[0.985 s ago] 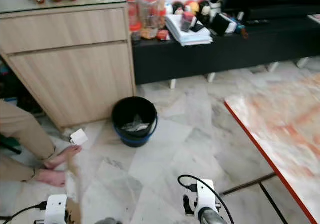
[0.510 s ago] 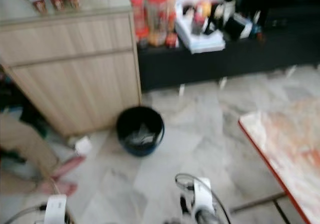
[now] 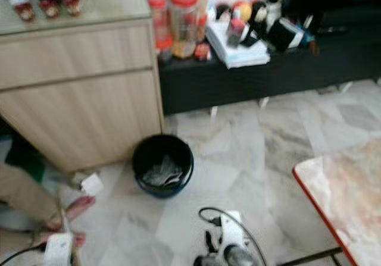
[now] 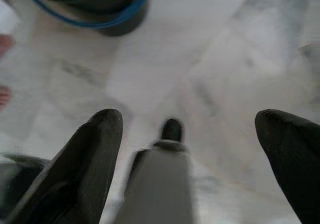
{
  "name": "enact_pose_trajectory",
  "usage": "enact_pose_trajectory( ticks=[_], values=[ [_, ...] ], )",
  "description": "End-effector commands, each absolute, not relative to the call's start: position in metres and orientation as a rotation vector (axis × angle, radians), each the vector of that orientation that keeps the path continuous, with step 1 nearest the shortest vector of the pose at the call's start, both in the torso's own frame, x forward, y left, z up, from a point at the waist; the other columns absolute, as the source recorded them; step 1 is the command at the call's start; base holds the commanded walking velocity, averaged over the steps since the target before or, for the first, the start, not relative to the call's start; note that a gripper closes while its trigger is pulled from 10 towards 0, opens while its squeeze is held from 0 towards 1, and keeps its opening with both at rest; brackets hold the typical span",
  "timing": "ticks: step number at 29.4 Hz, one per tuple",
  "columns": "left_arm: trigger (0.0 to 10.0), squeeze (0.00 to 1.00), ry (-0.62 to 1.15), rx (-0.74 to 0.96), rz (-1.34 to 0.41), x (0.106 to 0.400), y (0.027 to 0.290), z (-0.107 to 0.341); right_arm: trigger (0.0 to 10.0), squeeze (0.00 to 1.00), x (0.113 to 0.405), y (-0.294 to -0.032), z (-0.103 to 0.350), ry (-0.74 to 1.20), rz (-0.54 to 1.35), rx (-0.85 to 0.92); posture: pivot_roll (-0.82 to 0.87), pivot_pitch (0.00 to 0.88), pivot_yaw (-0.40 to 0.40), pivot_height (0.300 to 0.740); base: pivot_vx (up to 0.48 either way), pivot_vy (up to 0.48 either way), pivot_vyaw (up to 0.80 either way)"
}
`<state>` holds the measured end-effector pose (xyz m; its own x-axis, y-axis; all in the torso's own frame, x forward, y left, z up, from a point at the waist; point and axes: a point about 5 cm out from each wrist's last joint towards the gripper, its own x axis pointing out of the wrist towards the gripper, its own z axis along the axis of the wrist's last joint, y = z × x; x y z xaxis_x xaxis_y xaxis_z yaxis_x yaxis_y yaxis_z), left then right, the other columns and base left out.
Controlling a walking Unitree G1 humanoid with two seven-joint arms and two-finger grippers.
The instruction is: Picking trash to rubbish bin
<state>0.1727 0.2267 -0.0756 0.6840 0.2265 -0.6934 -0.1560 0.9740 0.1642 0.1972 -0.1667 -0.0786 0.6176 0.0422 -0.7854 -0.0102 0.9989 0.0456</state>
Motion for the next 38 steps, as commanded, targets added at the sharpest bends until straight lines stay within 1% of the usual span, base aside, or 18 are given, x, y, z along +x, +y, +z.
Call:
enact_pose_trajectory(
  ticks=[1, 16, 19, 23, 27, 28, 32, 38],
  values=[
    [10.0, 0.0, 0.829, 0.115, 0.239, 0.16, 0.238, -0.079, 10.0, 0.0, 0.197, -0.159, -0.079, 0.908, 0.054, 0.041, 0.14, 0.175, -0.041, 0.74, 0.386, 0.0, 0.0],
    [10.0, 0.0, 0.814, 0.115, 0.257, 0.163, 0.242, -0.076, 10.0, 0.0, 0.201, -0.156, -0.077, 0.894, 0.082, 0.02, 0.15, 0.184, -0.039, 0.74, 0.383, 0.0, 0.0],
    [10.0, 0.0, 0.802, 0.121, 0.246, 0.167, 0.241, -0.075, 10.0, 0.0, 0.2, -0.154, -0.077, 0.893, 0.09, 0.014, 0.15, 0.179, -0.028, 0.74, 0.381, 0.0, 0.42],
    [10.0, 0.0, 0.769, 0.135, 0.227, 0.176, 0.241, -0.07, 10.0, 0.0, 0.199, -0.152, -0.078, 0.893, 0.091, 0.018, 0.14, 0.172, -0.022, 0.74, 0.382, 0.0, 0.44],
    [10.0, 0.0, 0.725, 0.149, 0.198, 0.188, 0.236, -0.065, 10.0, 0.0, 0.198, -0.153, -0.078, 0.896, 0.087, 0.021, 0.14, 0.166, -0.016, 0.74, 0.369, 0.0, 0.0],
    [10.0, 0.0, 0.674, 0.17, 0.156, 0.202, 0.229, -0.058, 10.0, 0.0, 0.197, -0.156, -0.079, 0.9, 0.076, 0.021, 0.13, 0.161, -0.015, 0.74, 0.364, 0.0, 0.0],
    [10.0, 0.0, 0.625, 0.176, 0.112, 0.22, 0.22, -0.049, 10.0, 0.0, 0.198, -0.157, -0.079, 0.898, 0.073, 0.019, 0.12, 0.15, -0.011, 0.74, 0.33, 0.0, 0.0],
    [10.0, 0.0, 0.599, 0.191, 0.067, 0.232, 0.212, -0.043, 10.0, 0.0, 0.197, -0.159, -0.079, 0.9, 0.069, 0.016, 0.11, 0.138, -0.01, 0.74, 0.318, 0.0, 0.0]
  ],
)
